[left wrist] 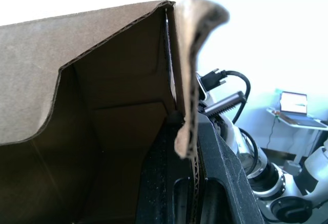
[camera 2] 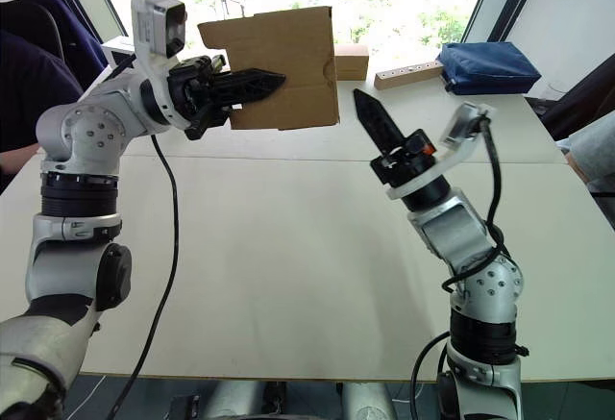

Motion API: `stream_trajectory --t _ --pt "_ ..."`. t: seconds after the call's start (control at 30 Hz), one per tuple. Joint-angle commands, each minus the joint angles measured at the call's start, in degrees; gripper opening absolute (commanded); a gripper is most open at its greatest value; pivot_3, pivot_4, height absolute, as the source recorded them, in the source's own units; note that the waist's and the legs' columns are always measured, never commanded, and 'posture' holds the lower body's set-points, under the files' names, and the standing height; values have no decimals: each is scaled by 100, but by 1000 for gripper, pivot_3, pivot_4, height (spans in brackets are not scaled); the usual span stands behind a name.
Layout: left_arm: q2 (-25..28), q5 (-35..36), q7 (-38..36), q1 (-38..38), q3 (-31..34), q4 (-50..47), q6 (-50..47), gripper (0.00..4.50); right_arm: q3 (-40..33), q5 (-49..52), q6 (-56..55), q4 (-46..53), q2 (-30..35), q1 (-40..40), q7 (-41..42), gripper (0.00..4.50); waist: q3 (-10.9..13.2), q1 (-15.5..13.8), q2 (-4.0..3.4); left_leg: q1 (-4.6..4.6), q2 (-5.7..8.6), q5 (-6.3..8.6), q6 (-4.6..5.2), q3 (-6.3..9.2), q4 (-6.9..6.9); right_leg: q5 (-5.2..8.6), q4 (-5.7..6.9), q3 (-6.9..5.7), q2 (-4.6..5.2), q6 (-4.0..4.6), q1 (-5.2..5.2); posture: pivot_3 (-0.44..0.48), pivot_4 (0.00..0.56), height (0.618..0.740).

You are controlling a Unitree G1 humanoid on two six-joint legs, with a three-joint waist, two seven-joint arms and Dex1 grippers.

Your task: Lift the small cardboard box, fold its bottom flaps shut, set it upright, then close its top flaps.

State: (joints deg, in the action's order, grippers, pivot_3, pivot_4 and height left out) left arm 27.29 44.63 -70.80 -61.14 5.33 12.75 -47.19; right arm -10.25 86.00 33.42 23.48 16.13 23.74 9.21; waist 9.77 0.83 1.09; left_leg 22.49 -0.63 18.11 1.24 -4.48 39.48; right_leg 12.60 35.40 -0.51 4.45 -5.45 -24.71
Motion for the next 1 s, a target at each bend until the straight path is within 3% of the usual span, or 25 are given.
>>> stream_trajectory --t 0.03,0.37,0.53,0.7,0.83,1.0 --pt "36 105 -72 -69 2 -265 -29 0 126 -87 113 169 56 182 179 23 0 -4 0 0 0 0 0 0 0 0 0 0 0 0 0 0 150 740" --pt "93 -26 -268 123 -269 -556 -41 0 373 -101 539 324 223 28 472 23 0 -7 0 0 0 0 0 0 0 0 1 0 1 0 0 0 150 740" --pt "262 -368 -324 91 -525 -586 129 0 203 -428 428 216 293 -367 565 23 0 -10 0 1 2 0 0 0 0 0 -2 0 3 0 1 0 150 740" --pt "799 -1124 -602 -178 -1086 -721 565 0 -528 -377 522 392 1045 -1119 763 23 0 -20 0 4 4 0 0 1 -1 1 -4 0 2 2 1 0 150 740" --pt "1520 -2840 -1160 -734 -2400 -513 1777 0 -843 -1074 766 517 2173 -1755 1326 23 0 -29 0 2 10 2 3 -3 -4 8 -17 3 5 14 4 0 150 740" --pt "2017 -3622 -2146 -1839 -3837 -374 1897 0 -512 -2556 794 719 3512 -2070 2168 23 2 -27 0 6 10 2 4 -8 -5 14 -22 5 1 23 -1 0 150 740"
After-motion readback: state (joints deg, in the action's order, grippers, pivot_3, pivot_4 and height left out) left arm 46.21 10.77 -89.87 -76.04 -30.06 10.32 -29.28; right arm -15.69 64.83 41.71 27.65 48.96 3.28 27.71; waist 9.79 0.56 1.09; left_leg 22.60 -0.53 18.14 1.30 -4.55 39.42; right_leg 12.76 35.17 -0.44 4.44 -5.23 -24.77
